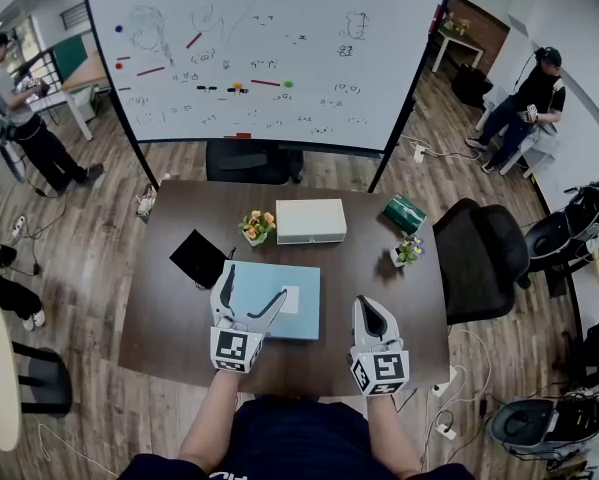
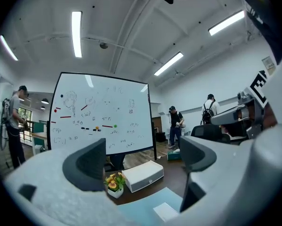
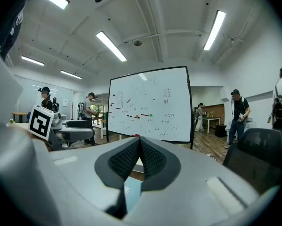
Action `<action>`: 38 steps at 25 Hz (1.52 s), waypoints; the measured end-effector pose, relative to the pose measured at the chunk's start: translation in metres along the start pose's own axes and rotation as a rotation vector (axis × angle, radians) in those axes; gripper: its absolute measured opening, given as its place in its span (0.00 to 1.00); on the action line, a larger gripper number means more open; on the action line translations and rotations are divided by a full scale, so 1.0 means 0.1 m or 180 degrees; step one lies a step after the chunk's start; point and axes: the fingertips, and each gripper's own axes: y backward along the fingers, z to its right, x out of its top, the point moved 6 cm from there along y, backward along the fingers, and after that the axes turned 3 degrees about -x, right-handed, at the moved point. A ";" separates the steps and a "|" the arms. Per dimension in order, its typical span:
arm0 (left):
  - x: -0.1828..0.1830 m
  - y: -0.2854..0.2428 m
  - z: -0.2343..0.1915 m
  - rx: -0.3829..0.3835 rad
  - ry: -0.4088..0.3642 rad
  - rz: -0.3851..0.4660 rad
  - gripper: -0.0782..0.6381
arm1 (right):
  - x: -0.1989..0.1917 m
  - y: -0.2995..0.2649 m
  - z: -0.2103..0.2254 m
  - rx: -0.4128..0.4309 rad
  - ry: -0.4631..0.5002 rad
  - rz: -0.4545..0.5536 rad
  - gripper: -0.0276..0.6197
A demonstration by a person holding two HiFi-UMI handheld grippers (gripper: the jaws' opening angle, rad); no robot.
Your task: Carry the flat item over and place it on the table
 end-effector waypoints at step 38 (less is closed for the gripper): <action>0.14 0.22 -0.06 0.0140 0.0142 -0.0054 0.10 | -0.02 -0.12 0.15 -0.0029 -0.0055 0.0018 0.06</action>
